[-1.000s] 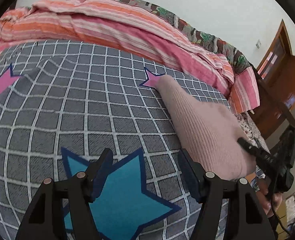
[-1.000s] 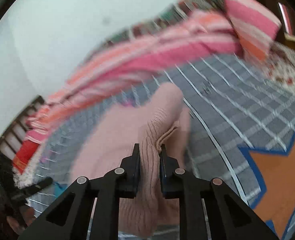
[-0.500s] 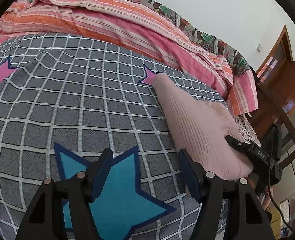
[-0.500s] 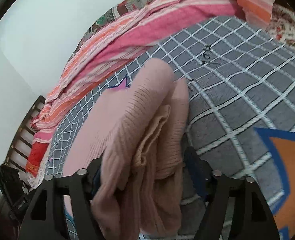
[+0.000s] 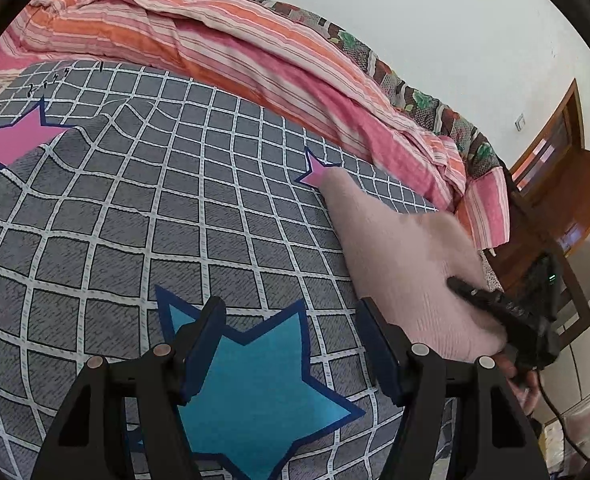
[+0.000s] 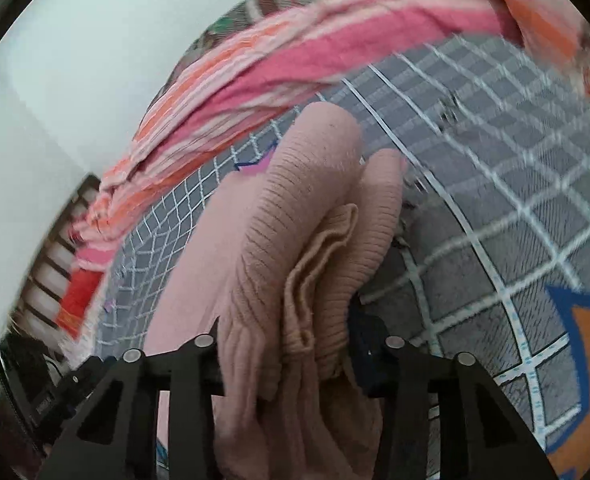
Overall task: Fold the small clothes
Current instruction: 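Fold the held sweater end over the bundle with the right gripper, then lower the folded end onto the bundle and open the right gripper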
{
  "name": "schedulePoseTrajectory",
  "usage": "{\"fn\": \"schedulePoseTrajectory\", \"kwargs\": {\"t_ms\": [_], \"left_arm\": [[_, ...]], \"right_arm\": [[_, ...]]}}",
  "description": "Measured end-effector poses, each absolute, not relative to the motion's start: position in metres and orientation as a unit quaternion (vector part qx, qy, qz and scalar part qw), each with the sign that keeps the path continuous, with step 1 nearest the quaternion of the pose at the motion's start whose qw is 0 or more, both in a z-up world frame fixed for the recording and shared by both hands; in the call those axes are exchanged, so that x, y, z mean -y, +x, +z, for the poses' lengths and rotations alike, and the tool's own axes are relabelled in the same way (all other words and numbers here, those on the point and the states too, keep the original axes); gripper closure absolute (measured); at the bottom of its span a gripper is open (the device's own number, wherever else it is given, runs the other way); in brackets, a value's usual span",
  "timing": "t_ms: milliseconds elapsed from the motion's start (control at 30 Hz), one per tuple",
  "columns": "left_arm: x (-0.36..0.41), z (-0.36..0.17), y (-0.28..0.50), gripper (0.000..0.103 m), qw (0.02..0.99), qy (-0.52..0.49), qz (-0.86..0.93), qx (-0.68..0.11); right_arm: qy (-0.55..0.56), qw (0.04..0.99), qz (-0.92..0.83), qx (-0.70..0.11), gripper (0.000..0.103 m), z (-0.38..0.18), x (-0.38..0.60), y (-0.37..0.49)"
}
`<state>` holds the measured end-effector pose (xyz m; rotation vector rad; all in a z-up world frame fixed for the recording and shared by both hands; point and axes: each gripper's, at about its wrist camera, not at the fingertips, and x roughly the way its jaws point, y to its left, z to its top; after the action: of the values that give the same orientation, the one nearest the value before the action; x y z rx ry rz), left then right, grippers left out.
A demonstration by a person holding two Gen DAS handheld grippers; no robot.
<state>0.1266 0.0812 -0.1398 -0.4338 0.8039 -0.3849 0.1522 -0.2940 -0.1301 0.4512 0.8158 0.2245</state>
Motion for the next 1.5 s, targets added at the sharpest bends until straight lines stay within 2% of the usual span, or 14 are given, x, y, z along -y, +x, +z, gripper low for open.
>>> {"fn": "schedulePoseTrajectory", "kwargs": {"t_ms": [200, 400, 600, 700, 800, 967, 1033, 1233, 1500], "left_arm": [[-0.094, -0.135, 0.127, 0.038, 0.893, -0.175, -0.156, -0.383], [-0.11, -0.128, 0.123, 0.038, 0.901, -0.157, -0.134, -0.382], [-0.129, -0.114, 0.119, 0.038, 0.91, -0.147, -0.117, -0.369], [-0.134, -0.113, 0.119, 0.038, 0.909, -0.152, -0.116, -0.371], [-0.133, -0.117, 0.118, 0.038, 0.91, -0.145, -0.113, -0.371], [-0.12, -0.13, 0.115, 0.038, 0.905, -0.137, -0.12, -0.384], [-0.11, -0.137, 0.116, 0.038, 0.902, -0.129, -0.123, -0.393], [-0.077, -0.145, 0.112, 0.038, 0.902, -0.09, -0.12, -0.404], [-0.053, -0.143, 0.106, 0.038, 0.897, -0.071, -0.133, -0.415]], "right_arm": [[0.172, 0.907, 0.092, -0.374, 0.065, -0.067, 0.237, 0.158], [0.151, 0.909, 0.089, -0.378, 0.066, -0.034, 0.18, 0.177], [0.187, 0.91, 0.134, -0.345, 0.066, -0.009, 0.155, 0.187], [0.249, 0.897, 0.172, -0.322, 0.066, -0.019, 0.168, 0.184], [0.292, 0.883, 0.164, -0.328, 0.065, -0.06, 0.193, 0.185], [0.206, 0.89, 0.036, -0.406, 0.062, -0.152, 0.221, 0.186], [0.192, 0.905, 0.051, -0.376, 0.06, -0.154, 0.226, 0.173], [0.091, 0.925, 0.05, -0.364, 0.058, -0.146, 0.21, 0.168], [0.085, 0.923, 0.069, -0.37, 0.057, -0.138, 0.225, 0.153]]}}
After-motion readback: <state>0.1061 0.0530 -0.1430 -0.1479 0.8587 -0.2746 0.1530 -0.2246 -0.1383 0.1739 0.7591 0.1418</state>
